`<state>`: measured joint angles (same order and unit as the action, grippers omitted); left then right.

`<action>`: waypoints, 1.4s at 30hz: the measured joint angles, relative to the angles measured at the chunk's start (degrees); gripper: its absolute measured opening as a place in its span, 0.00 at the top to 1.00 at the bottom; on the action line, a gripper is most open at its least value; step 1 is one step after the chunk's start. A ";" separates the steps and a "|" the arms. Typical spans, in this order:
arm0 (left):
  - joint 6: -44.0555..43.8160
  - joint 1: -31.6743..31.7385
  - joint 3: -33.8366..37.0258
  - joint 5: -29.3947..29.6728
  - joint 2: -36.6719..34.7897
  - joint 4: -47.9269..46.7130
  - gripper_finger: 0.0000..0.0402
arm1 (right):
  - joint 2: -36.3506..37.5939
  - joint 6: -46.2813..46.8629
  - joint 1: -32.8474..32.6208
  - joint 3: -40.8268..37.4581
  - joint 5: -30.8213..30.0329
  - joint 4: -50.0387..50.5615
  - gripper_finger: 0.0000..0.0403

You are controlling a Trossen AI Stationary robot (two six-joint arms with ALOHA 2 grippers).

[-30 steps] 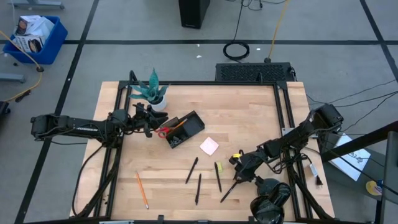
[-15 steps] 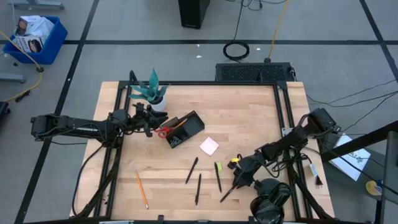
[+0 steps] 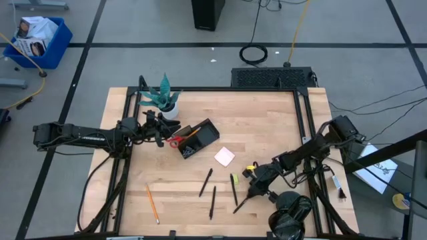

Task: Pick and place office supplies into organizer
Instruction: Put the black pen into the black desk organizer

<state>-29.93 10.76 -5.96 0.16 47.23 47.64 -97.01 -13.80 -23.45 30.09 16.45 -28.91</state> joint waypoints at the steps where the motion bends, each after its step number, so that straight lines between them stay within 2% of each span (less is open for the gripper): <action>1: -0.03 0.01 0.00 0.00 -0.01 0.00 0.63 | 0.00 0.06 0.24 -0.01 0.02 -0.10 0.92; 6: -0.17 0.00 0.00 0.00 -0.01 -0.17 0.63 | -0.07 0.63 0.69 -0.09 0.78 -2.07 0.95; 17: 0.65 0.01 0.00 0.00 0.01 -0.80 0.63 | -0.02 1.28 2.35 -0.09 1.10 -12.28 0.95; 21: 1.51 0.01 0.00 0.00 -0.01 -0.78 0.63 | 0.00 3.09 4.25 -0.09 -3.98 -17.66 0.94; 28: 10.39 -0.58 0.00 -0.04 -0.01 -0.24 0.63 | 0.01 5.77 7.90 -0.07 -13.56 -29.54 0.94; 31: 13.57 -1.47 -0.02 -1.40 0.01 2.84 0.63 | 0.02 7.83 10.06 -0.07 -13.85 -34.79 0.94; 37: 21.71 -4.63 -0.04 -9.70 -0.01 10.46 0.63 | 0.07 11.11 14.27 -0.02 -13.88 -40.90 0.94; 39: 22.57 -6.02 -0.04 -9.63 -0.01 11.44 0.63 | 0.07 11.62 15.54 -0.02 -13.86 -42.67 0.94; 42: 23.08 -8.49 -0.04 -6.33 0.01 10.91 0.63 | 0.07 11.77 17.14 0.09 -13.84 -44.81 0.93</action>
<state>-6.86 2.27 -6.00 -6.16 47.24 58.55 -96.95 -2.03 -6.31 30.17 2.61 -73.72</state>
